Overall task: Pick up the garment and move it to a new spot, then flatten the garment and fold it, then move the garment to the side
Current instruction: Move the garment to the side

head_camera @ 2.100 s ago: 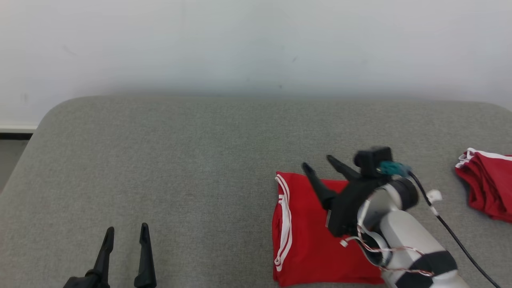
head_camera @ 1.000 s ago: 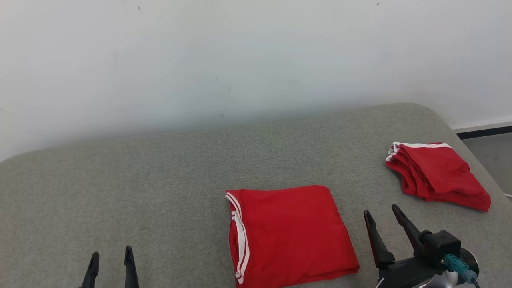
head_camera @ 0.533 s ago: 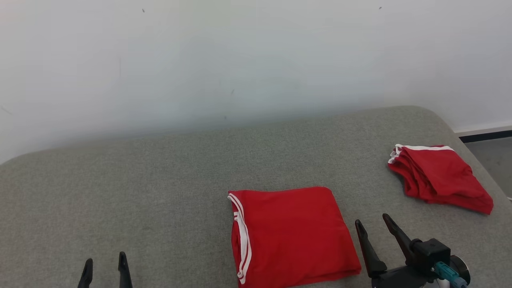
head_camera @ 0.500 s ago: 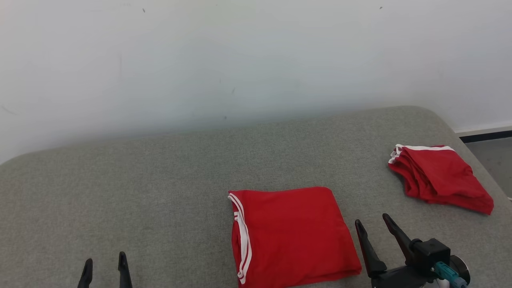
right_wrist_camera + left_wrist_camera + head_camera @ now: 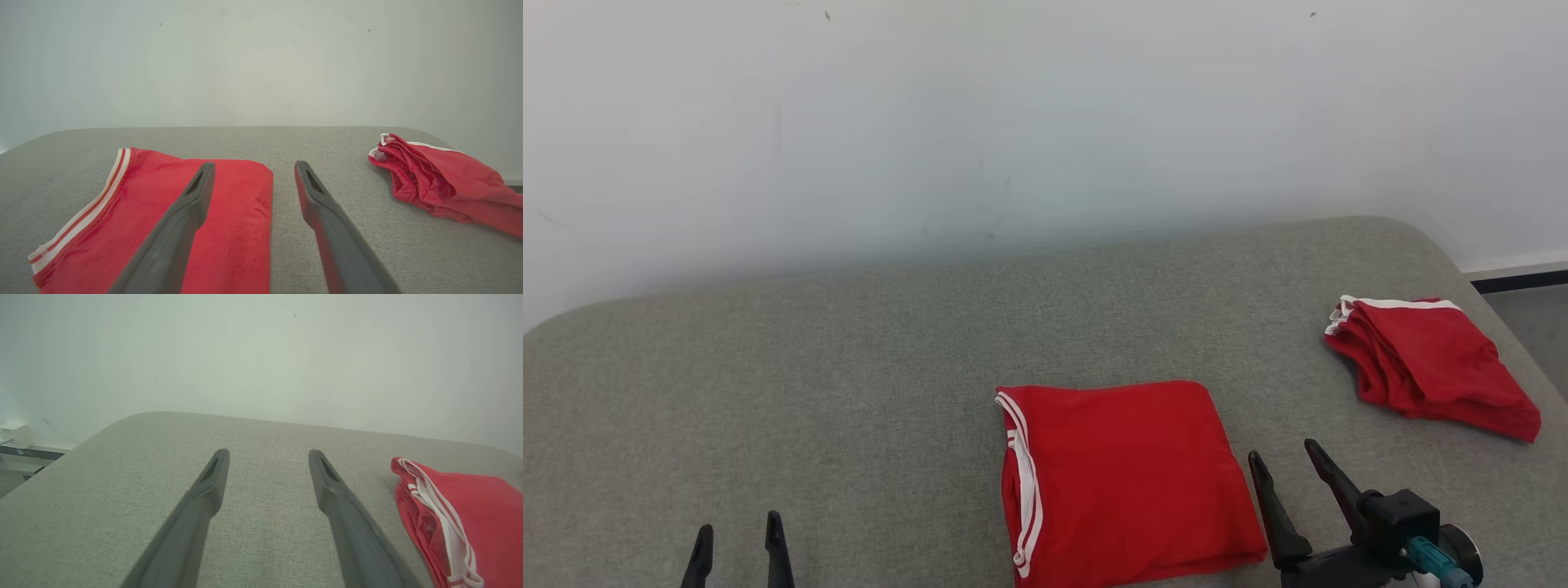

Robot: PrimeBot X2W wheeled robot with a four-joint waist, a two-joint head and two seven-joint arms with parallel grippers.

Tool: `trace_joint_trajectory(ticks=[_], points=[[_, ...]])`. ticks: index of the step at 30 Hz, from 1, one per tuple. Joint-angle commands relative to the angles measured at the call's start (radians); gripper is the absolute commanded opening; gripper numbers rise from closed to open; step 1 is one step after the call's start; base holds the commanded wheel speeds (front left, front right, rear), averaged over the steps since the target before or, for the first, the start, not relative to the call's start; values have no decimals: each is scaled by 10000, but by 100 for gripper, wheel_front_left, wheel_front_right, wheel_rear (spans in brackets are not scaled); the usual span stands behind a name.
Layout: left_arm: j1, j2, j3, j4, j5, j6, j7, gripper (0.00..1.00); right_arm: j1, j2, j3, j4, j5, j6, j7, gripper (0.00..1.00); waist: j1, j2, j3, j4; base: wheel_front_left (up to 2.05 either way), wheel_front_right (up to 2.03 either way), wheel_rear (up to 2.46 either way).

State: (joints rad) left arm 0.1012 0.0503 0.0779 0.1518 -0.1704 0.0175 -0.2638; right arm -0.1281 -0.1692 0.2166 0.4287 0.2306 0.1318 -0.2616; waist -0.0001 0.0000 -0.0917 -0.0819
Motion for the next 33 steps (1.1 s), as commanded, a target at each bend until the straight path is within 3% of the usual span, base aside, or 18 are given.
trace_joint_trajectory(ticks=[1, 11, 21, 33], points=[[-18, 3, 11, -19, 46, 2, -1, 100, 3, 33, -24, 11, -50, -28, -40, 100, 1, 0, 4, 9, 0, 0, 0], [-18, 3, -315, -91, -84, 94, -1, 100, -291, -175, -64, 350, 217, -28, 198, 100, 1, 0, 37, 389, 0, 0, 0], [-152, 9, -677, -206, -90, 113, -1, 100, -1841, -456, -261, 2206, 925, -29, 3628, 100, 1, 0, 455, 1376, 0, 0, 0], [-407, 5, -983, -231, -106, 121, -1, 100, -2333, -332, -493, 4248, 1492, -29, 5038, 100, 1, 0, 959, 2348, 0, 0, 0]])
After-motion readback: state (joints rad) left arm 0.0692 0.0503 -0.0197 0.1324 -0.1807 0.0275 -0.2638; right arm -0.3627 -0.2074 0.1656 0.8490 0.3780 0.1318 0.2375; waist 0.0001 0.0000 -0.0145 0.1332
